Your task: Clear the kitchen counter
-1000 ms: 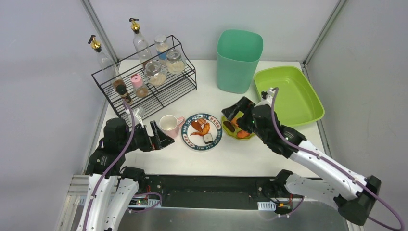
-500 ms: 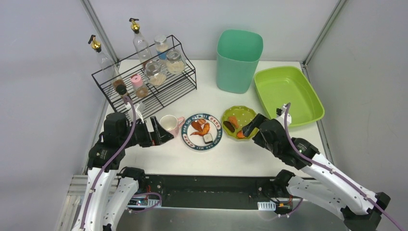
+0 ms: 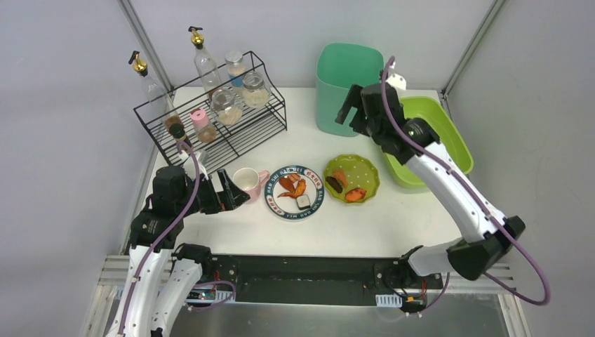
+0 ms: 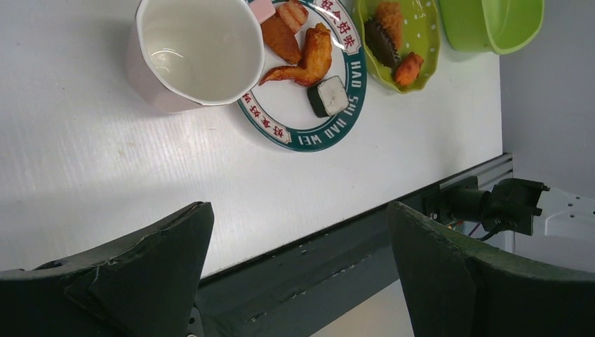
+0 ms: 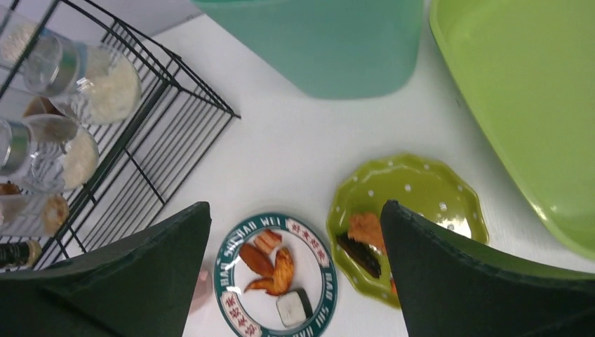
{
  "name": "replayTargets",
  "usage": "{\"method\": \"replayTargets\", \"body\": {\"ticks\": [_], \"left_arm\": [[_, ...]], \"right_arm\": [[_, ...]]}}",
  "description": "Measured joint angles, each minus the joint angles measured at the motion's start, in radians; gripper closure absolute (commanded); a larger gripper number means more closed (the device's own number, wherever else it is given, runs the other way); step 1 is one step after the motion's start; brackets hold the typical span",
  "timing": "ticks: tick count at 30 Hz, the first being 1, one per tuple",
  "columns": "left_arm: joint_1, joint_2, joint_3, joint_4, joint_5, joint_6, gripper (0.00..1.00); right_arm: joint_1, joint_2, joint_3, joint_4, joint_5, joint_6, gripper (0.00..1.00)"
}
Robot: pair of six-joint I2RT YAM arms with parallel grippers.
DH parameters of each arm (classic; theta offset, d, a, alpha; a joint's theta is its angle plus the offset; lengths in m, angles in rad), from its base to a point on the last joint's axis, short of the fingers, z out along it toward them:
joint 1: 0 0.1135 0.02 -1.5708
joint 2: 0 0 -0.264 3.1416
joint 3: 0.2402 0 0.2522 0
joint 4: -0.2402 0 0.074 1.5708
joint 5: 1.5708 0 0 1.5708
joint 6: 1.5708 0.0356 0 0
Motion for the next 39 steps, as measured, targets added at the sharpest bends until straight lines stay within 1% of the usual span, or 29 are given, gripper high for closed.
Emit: {"method": "replayTargets", "body": {"ticks": [3,9,14,21,28,34,39], "left_arm": [[0.000,-0.004,-0.001,0.007,-0.003,0.000,0.01],[0.000,-0.004,-0.001,0.009,-0.007,0.000,0.01],[0.000,-0.009,-0.003,0.010,-0.007,0.000,0.01],[0.000,-0.014,-0.006,0.010,-0.007,0.000,0.01],[0.000,-0.022,-0.006,0.010,-0.007,0.000,0.01],[0.000,-0.023,-0.006,0.010,-0.007,0.000,0.01],[0.000,-0.028,-0.006,0.010,-0.009,0.000,0.01]], "right_arm": [[-0.056,0.107,0.128,0.014,-0.065,-0.076,0.06],[-0.120,0.308,0.349,0.034,-0.224,-0.246,0.06],[-0.156,0.435,0.474,0.049,-0.368,-0.386,0.08],[-0.194,0.613,0.645,0.093,-0.517,-0.523,0.09],[-0.198,0.774,0.790,0.129,-0.583,-0.584,0.15],[-0.198,0.843,0.855,0.134,-0.602,-0.624,0.21],[-0.198,0.852,0.860,0.133,-0.612,-0.664,0.33]]}}
